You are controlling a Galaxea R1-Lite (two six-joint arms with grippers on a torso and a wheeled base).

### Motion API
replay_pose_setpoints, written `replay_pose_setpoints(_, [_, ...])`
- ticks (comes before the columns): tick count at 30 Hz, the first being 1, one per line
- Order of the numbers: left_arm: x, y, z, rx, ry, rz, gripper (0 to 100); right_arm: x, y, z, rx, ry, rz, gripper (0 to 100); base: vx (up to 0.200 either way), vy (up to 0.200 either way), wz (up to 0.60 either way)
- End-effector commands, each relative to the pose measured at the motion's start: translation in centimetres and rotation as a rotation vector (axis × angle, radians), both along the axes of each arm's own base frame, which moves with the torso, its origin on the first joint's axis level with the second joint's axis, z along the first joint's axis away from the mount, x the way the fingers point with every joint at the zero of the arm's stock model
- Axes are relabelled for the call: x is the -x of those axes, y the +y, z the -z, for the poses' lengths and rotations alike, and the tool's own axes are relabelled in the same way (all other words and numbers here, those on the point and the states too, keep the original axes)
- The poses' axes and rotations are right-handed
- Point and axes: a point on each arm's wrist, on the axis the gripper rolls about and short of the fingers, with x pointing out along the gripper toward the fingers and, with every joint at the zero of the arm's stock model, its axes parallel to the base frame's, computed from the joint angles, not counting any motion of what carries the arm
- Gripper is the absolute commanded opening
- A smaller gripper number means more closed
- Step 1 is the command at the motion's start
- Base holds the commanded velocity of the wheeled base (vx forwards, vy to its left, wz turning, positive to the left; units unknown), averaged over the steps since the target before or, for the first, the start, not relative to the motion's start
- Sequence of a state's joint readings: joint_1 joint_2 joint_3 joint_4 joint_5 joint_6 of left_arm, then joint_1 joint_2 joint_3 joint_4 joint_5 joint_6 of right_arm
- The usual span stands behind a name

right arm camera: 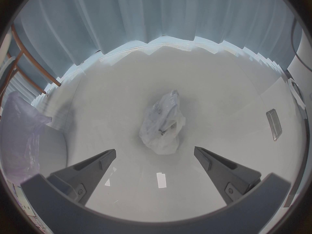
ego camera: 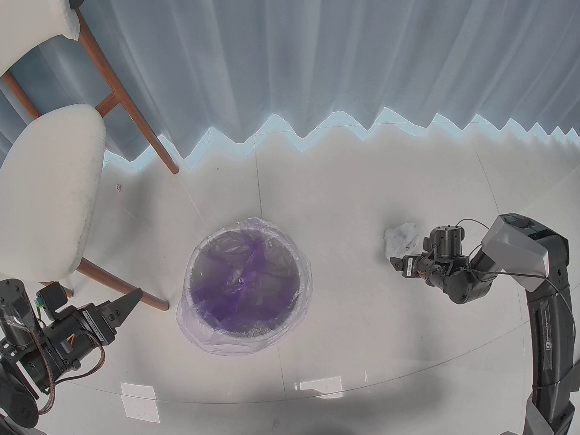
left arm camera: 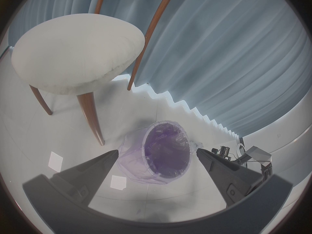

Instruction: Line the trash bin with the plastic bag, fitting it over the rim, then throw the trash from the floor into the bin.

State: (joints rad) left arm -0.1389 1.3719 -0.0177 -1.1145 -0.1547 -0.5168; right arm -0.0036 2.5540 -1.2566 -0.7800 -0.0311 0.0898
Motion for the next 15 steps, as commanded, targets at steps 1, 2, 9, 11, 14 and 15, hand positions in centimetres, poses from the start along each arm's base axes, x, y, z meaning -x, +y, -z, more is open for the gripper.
replay_pose_setpoints(1, [0.4,0.1,0.3,-0.002,0.016,-0.001,100,-1.7,0.0,1.8,0.002,-0.014,0.008,100,0.0,0.0,0.0])
replay_pose_setpoints(2, [0.4,0.1,0.3,-0.002,0.016,-0.001,100,-1.7,0.0,1.8,0.002,-0.014,0.008,100,0.0,0.0,0.0])
replay_pose_setpoints(9, [0.4,0.1,0.3,-0.003,0.018,-0.002,100,-5.5,-0.3,3.3,0.014,-0.038,0.047,100,0.0,0.0,0.0])
replay_pose_setpoints(11, [0.4,0.1,0.3,-0.003,0.018,-0.004,100,-6.2,-0.4,3.6,0.018,-0.045,0.057,0,0.0,0.0,0.0])
replay_pose_setpoints(14, [0.4,0.1,0.3,-0.003,0.018,-0.004,100,-7.1,-0.4,3.1,0.014,-0.08,0.068,0,0.0,0.0,0.0])
replay_pose_setpoints(15, [0.4,0.1,0.3,-0.003,0.018,-0.004,100,-7.1,-0.4,3.1,0.01,-0.077,0.071,0,0.0,0.0,0.0])
